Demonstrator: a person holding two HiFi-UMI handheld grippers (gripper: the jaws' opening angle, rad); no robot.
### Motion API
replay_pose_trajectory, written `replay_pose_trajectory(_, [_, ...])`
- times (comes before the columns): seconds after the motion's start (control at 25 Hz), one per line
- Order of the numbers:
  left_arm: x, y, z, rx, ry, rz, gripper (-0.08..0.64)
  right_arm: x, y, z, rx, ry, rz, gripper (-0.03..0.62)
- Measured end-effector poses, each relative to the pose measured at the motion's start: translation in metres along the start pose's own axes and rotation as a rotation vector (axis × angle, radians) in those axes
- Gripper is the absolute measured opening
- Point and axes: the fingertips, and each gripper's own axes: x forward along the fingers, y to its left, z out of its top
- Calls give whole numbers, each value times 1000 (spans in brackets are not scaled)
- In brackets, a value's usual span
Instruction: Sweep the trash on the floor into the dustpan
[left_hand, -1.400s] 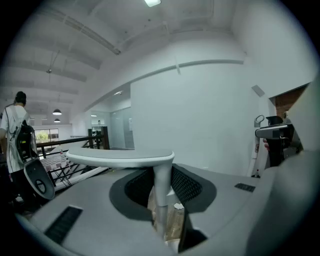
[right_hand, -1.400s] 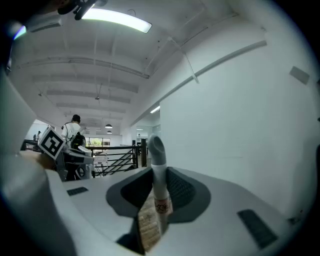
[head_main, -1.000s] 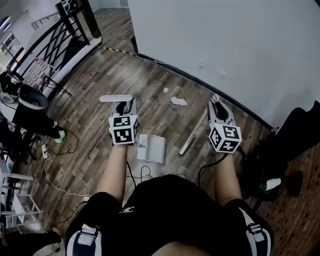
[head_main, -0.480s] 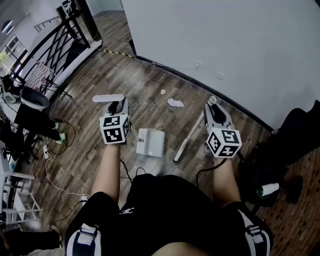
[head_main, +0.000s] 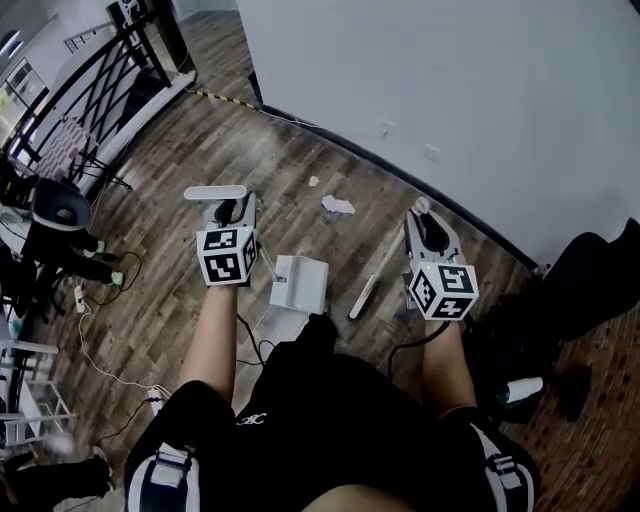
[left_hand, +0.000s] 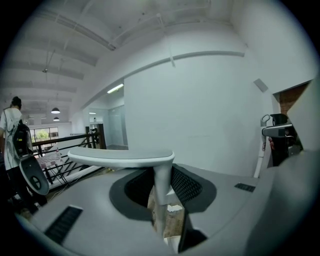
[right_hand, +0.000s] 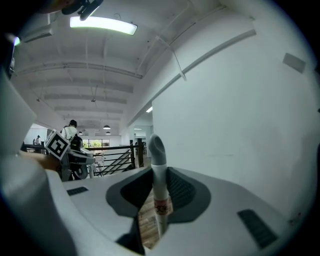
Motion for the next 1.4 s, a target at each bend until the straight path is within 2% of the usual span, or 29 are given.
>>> replay_pose_trajectory(0.16, [30, -4, 4, -5, -1, -21, 109, 21, -22, 4, 3, 3, -29, 101])
replay_pose_trajectory(0.4, [83, -9, 5, -2, 18, -61, 109, 60, -44, 15, -43, 16, -46, 100])
replay_pose_trajectory(0.64, [133, -3, 23, -10, -3, -71, 109, 102, -77, 22, -25, 23, -66, 100])
replay_pose_trajectory(0.88, [175, 27, 28, -38, -8, -74, 109, 155, -84, 25, -28, 25, -63, 100])
replay_pose_trajectory(1.12, [209, 43, 35, -19, -8, -86, 109, 207, -89, 46, -17, -15, -76, 100])
replay_pose_trajectory(1.4, [235, 65, 51, 2, -22, -50, 109, 264, -82, 68, -15, -45, -43, 100])
